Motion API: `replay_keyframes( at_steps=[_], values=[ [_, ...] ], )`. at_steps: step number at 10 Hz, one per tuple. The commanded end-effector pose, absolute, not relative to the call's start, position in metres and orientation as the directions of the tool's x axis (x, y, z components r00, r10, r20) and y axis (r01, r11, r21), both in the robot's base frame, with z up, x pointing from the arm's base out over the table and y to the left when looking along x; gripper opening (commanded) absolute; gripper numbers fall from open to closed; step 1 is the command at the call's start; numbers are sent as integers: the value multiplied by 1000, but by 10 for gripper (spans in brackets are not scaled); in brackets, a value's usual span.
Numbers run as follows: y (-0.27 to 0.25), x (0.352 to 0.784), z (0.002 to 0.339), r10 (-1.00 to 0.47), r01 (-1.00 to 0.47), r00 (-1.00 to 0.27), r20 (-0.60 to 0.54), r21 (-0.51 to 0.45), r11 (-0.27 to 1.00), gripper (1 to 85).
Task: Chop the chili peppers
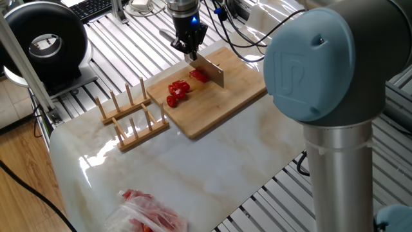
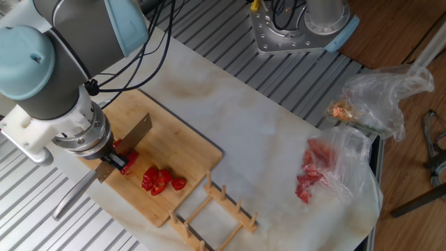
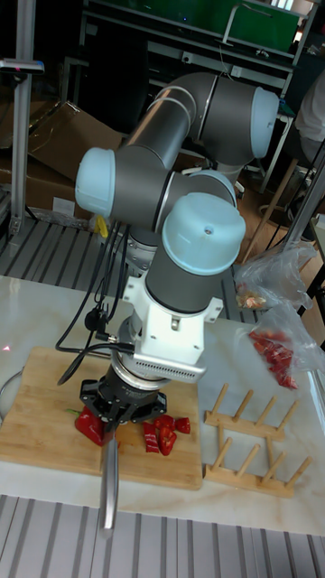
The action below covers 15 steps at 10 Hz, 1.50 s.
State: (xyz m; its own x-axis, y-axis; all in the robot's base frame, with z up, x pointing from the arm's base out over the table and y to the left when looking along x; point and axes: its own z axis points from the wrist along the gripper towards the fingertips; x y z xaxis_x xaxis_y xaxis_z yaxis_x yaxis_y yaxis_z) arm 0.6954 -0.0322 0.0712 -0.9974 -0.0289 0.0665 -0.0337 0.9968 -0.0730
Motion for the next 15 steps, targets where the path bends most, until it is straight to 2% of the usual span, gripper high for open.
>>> replay_keyframes(
  at_steps=[1,15],
  values=[
    [-30,696,70,-27,-31,-998,64,-57,998,13],
    [-32,695,67,-40,-42,-998,51,-26,999,13]
  ],
)
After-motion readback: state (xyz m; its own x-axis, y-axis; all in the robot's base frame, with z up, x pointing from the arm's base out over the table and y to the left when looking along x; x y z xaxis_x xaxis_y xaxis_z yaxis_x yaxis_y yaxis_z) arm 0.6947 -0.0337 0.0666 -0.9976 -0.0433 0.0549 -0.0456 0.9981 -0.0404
